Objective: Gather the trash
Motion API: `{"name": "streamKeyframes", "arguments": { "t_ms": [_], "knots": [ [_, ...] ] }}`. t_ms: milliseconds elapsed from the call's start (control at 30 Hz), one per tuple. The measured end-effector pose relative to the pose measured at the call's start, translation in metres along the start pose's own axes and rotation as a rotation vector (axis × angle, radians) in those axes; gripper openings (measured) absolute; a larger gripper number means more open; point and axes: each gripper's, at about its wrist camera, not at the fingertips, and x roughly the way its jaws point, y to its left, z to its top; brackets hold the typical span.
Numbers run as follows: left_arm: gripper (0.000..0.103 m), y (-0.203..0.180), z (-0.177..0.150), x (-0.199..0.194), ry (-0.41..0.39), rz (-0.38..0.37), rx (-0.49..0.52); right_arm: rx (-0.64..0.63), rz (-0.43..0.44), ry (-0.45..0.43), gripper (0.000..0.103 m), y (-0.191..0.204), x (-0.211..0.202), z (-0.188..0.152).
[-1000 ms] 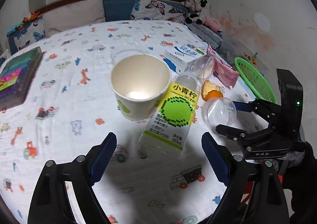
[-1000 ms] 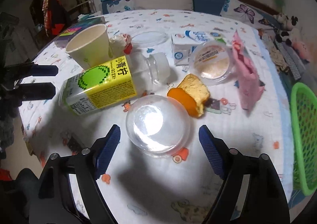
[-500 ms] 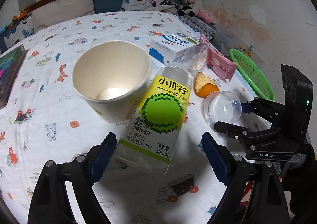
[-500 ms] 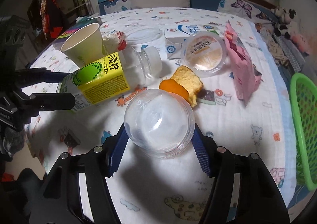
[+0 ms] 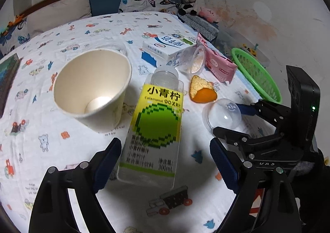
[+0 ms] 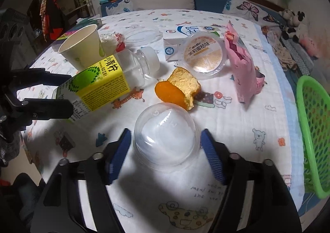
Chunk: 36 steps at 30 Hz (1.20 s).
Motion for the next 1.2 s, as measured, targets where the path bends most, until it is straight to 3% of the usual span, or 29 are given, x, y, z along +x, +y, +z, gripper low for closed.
{"name": "streamKeyframes", "arguments": {
  "t_ms": [300, 667, 833, 967, 1133, 1200],
  "knots": [
    [0.082, -0.014, 0.019, 0.017, -0.002, 0.069, 0.023, 0.067, 0.035, -0.024, 0.064, -0.016, -0.022, -0.009],
    [0.058, -0.026, 0.025, 0.042, 0.005, 0.257, 0.031, 0.194, 0.024, -0.074, 0.064, -0.066, -0.085, -0.028],
    [0.055, -0.026, 0.024, 0.038, 0.000, 0.251, 0.005, 0.255, -0.033, -0.122, 0.064, -0.101, -0.117, -0.027],
    [0.053, -0.031, 0.020, 0.024, -0.003, 0.202, 0.000, 0.326, -0.117, -0.149, 0.064, -0.144, -0.136, -0.024],
    [0.053, -0.033, 0.016, -0.003, -0.011, 0.121, -0.017, 0.400, -0.235, -0.093, 0.064, -0.207, -0.126, -0.024],
    [0.053, -0.036, 0.016, -0.013, -0.016, 0.101, -0.018, 0.439, -0.238, -0.052, 0.064, -0.228, -0.112, -0.030]
  ]
}}
